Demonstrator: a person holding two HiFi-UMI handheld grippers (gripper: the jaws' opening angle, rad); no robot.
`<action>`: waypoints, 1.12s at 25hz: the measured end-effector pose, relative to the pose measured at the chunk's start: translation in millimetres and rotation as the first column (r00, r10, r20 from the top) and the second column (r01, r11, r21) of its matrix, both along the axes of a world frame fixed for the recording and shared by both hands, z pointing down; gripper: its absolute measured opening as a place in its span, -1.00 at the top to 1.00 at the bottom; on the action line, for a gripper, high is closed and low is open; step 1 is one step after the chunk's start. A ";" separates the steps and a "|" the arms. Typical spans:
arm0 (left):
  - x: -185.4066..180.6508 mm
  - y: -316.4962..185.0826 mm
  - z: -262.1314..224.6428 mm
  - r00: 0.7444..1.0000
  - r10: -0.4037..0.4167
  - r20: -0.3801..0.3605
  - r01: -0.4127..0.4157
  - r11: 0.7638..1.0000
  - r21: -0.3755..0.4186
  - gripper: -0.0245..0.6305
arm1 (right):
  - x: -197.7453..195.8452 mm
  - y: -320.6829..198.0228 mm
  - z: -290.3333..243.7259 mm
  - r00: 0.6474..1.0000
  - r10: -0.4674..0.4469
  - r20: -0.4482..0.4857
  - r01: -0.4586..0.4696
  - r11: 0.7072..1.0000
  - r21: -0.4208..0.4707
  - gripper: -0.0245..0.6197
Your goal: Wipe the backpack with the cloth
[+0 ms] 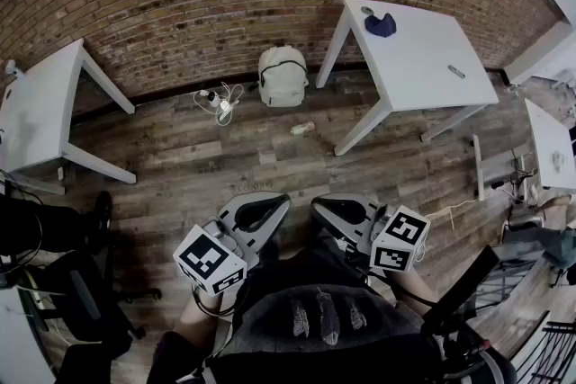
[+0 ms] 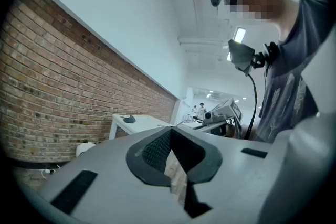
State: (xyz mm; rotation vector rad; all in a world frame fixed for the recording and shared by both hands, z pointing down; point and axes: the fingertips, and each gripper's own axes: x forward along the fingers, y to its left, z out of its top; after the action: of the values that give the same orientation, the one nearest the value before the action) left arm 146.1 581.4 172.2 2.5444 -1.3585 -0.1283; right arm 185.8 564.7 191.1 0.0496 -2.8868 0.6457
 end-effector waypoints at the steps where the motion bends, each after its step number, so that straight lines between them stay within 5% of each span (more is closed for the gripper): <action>1: 2.4 -6.0 -0.1 1.000 -0.011 0.008 0.011 1.000 -0.004 0.93 | 1.0 -5.6 -1.4 1.000 -0.009 0.004 0.009 1.000 0.008 0.93; 7: 20.6 -63.3 -7.3 0.998 -0.066 0.023 0.067 0.997 -0.040 0.93 | 23.1 -61.9 -3.4 0.999 -0.031 0.028 0.031 0.999 -0.009 0.93; 19: 100.2 -194.6 -16.7 0.985 -0.039 0.171 0.059 0.992 -0.113 0.93 | 117.5 -194.8 11.2 0.996 0.035 0.079 -0.027 0.995 -0.098 0.93; 28: 118.8 -246.7 -19.5 0.964 -0.112 0.241 0.147 0.980 -0.135 0.93 | 143.2 -258.9 26.9 0.998 -0.024 0.062 0.032 0.992 -0.122 0.93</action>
State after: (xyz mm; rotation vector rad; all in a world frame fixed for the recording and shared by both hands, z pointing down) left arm 264.9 334.6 152.7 2.4023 -1.5553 0.2491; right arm 329.0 305.8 218.0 -0.0278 -2.8926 0.8323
